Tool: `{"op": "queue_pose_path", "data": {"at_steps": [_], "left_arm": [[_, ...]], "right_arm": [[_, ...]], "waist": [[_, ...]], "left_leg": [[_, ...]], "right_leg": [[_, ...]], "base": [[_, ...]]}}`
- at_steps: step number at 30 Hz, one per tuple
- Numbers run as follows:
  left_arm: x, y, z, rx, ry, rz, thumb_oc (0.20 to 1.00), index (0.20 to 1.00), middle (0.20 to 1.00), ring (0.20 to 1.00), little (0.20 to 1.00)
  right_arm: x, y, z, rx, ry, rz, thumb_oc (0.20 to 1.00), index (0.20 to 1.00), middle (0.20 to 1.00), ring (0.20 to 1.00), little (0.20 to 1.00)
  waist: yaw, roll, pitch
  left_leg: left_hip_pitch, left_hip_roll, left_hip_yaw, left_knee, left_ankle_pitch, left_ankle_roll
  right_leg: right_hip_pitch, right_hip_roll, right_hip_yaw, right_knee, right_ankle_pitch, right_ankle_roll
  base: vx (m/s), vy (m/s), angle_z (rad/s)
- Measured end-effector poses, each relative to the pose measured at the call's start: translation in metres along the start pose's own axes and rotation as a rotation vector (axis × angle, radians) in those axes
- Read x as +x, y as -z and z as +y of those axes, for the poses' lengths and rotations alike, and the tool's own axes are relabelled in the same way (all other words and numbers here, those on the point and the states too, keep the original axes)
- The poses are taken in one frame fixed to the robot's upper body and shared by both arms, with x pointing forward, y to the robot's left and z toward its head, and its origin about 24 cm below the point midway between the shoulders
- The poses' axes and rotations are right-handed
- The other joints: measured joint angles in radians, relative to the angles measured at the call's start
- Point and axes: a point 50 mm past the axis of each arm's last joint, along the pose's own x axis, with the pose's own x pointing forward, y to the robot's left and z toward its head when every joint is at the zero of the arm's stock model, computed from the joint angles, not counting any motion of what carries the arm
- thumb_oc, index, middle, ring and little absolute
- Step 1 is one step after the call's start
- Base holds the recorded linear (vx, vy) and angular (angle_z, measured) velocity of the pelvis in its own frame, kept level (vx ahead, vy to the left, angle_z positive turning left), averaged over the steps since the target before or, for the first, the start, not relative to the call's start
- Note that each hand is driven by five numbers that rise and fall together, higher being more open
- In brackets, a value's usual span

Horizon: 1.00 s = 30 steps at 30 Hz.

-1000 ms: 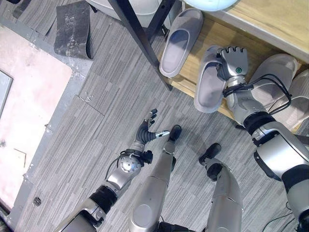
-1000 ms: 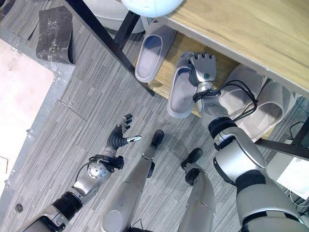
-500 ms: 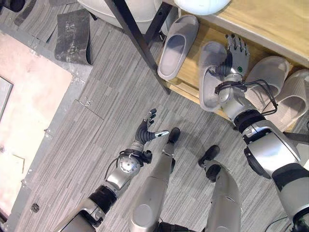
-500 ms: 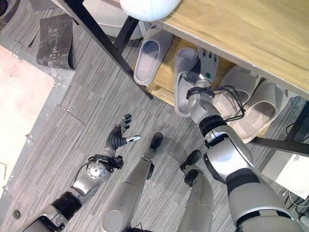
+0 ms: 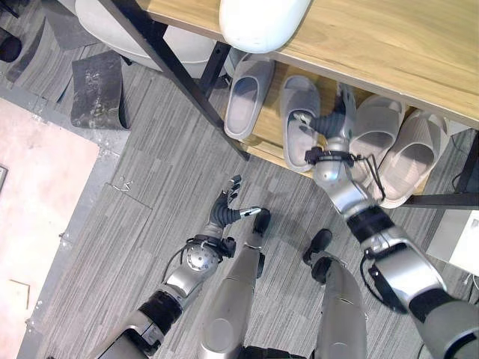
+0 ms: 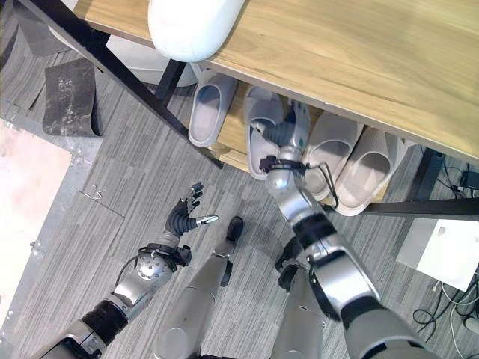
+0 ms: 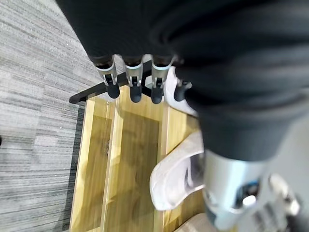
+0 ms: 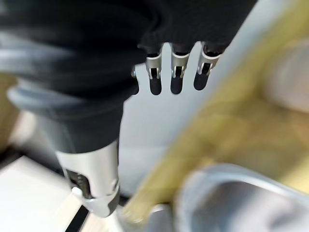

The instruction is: Arrange the slippers neatly on the shoe rack.

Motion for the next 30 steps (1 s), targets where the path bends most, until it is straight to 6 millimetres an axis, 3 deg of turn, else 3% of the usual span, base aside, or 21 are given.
{"op": "queue_pose_path", "data": {"at_steps": [3,12,23,25,30], "left_arm": [[-0.003,0.007,0.001,0.008,-0.009,0.035,1.000,1.000,1.000,1.000,1.000],[-0.008,0.013,0.002,0.006,0.001,0.057,1.000,1.000,1.000,1.000,1.000],[-0.010,0.016,0.002,0.007,0.002,0.067,1.000,1.000,1.000,1.000,1.000],[-0.010,0.016,0.002,0.006,0.006,0.067,1.000,1.000,1.000,1.000,1.000],[-0.011,0.016,0.003,0.011,0.025,0.068,1.000,1.000,1.000,1.000,1.000]], "right_arm": [[-0.021,0.029,0.006,0.051,-0.044,0.146,1.000,1.000,1.000,1.000,1.000],[-0.023,0.047,0.028,0.092,-0.195,0.293,1.000,1.000,1.000,1.000,1.000],[-0.018,0.023,0.053,0.440,-0.229,0.419,1.000,1.000,1.000,1.000,1.000],[-0.014,0.018,0.053,0.483,-0.229,0.421,1.000,1.000,1.000,1.000,1.000],[0.018,0.003,0.038,0.522,-0.176,0.387,1.000,1.000,1.000,1.000,1.000]], "waist": [[-0.017,0.000,0.000],[0.002,0.002,0.001],[0.045,0.013,0.005],[0.057,0.020,0.008],[0.084,0.042,0.011]], "left_leg": [[0.005,0.002,0.004,0.000,0.001,-0.001],[0.011,0.007,-0.001,0.000,0.001,-0.002],[0.006,0.000,-0.005,0.000,0.001,-0.003],[0.005,0.000,-0.008,0.001,0.001,-0.004],[-0.010,-0.005,-0.034,0.001,0.005,-0.010]], "right_leg": [[0.005,0.002,0.001,-0.003,0.005,0.000],[0.009,0.000,-0.002,0.010,-0.010,-0.021],[-0.005,-0.012,-0.005,0.042,-0.024,-0.013],[-0.005,-0.012,-0.007,0.043,-0.033,-0.026],[-0.010,-0.016,-0.032,0.053,-0.043,-0.026]], "base": [[-0.02,0.000,-0.04],[-0.01,-0.005,0.00],[0.00,-0.012,0.03],[0.01,-0.027,0.04],[0.01,-0.015,0.14]]}}
